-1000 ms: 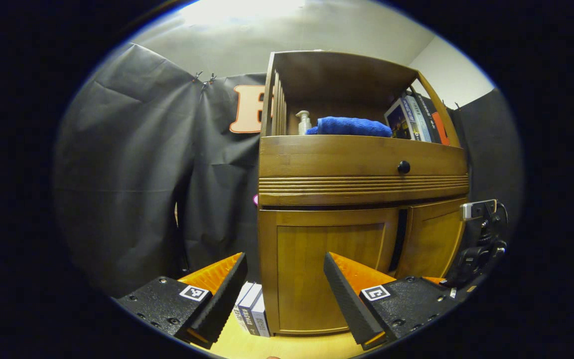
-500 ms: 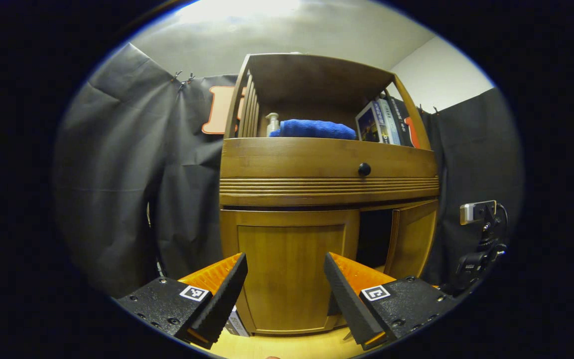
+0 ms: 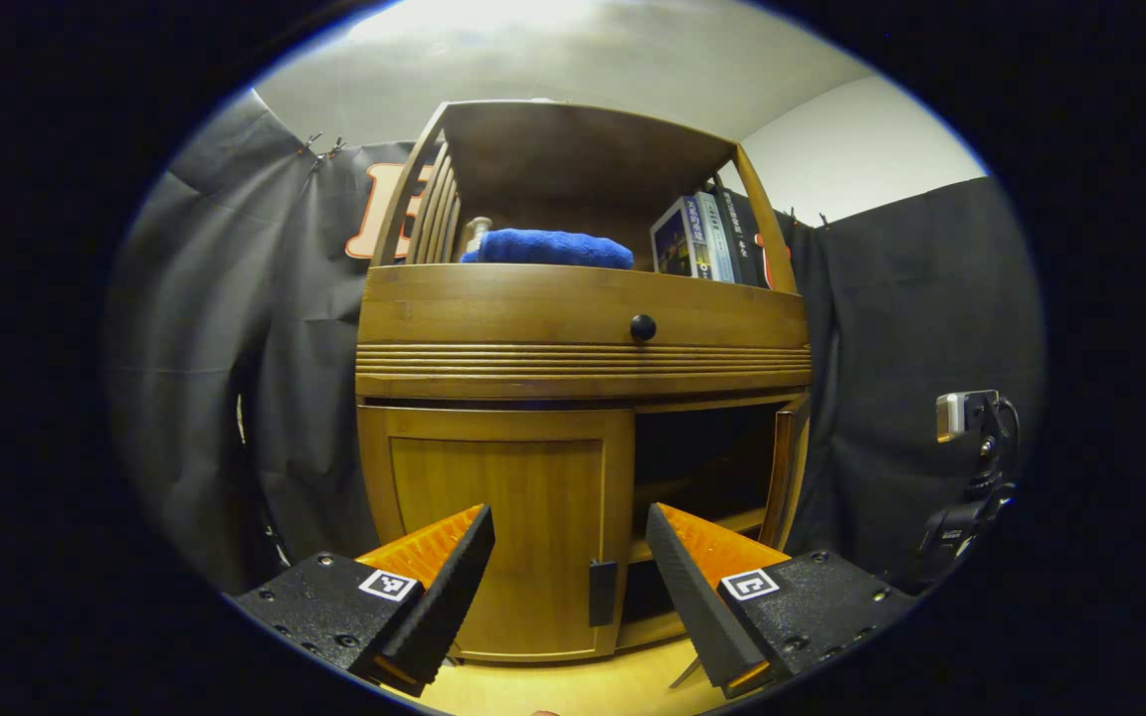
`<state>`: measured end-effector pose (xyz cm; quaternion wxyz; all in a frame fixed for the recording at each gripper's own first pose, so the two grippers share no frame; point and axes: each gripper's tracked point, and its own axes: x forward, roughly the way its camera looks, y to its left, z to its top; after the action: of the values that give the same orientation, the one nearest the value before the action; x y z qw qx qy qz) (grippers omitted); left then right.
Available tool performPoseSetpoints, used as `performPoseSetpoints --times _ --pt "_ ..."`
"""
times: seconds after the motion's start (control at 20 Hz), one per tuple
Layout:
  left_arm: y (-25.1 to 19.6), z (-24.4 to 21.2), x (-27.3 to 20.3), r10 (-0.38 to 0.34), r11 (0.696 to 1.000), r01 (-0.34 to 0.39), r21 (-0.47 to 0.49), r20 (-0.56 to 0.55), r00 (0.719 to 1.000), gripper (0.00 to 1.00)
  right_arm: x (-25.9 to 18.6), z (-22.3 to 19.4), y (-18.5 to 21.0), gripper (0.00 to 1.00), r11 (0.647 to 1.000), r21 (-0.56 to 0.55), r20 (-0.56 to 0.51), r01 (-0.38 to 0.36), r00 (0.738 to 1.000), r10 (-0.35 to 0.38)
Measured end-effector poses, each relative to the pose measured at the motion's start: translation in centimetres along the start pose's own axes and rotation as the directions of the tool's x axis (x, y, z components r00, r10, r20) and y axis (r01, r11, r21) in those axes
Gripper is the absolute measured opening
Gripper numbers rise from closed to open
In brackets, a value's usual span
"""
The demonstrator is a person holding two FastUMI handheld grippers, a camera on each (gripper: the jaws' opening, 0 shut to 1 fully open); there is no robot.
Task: Open the right door of the double-door shoe cabinet with the right hand, and open the left door with the left hand.
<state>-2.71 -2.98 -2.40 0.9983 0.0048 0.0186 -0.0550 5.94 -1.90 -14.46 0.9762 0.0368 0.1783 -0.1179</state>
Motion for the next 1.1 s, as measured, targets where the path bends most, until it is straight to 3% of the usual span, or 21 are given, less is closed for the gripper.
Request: performPoseSetpoints --times 0.05,0.4,0.6,0.9,0.95,1.0,1.05,1.1 --pt "-0.4 -0.1 0.1 -0.009 1.000 0.009 -0.001 -0.002 1.000 0.95 -0.1 -0.1 -0.2 0.26 1.000 0.007 0.000 0.009 1.000 -0.009" --pt "-3.3 -1.2 0.8 -0.076 0.997 0.075 -0.035 -0.027 0.997 0.92 -0.5 0.0 -2.1 0.26 0.996 0.012 0.005 0.088 0.996 -0.088" --pt "-4.5 -1.6 0.9 -0.103 0.994 0.102 -0.043 -0.035 0.994 0.95 -0.7 0.1 -3.6 0.26 0.988 0.031 0.004 0.153 0.988 -0.153" --pt "-5.9 -2.7 1.4 -0.131 0.990 0.128 -0.057 -0.062 0.989 0.92 -1.3 0.9 -6.8 0.23 0.968 0.061 0.034 0.244 0.969 -0.246" --pt "-6.1 -2.8 1.5 -0.135 0.990 0.131 -0.059 -0.066 0.989 0.92 -0.9 1.0 -7.9 0.28 0.967 0.068 0.031 0.247 0.968 -0.249" --pt "-6.4 -3.0 1.6 -0.139 0.989 0.135 -0.061 -0.070 0.988 0.95 -0.9 1.2 -8.6 0.12 0.969 0.080 0.029 0.235 0.971 -0.238" --pt "-6.5 -3.2 1.7 -0.141 0.989 0.137 -0.063 -0.073 0.987 0.92 -0.7 1.2 -8.7 0.12 0.971 0.085 0.030 0.223 0.974 -0.227" --pt "-6.6 -3.3 1.8 -0.143 0.988 0.139 -0.063 -0.075 0.987 0.95 -0.8 1.1 -8.6 0.14 0.974 0.076 0.036 0.213 0.976 -0.216"
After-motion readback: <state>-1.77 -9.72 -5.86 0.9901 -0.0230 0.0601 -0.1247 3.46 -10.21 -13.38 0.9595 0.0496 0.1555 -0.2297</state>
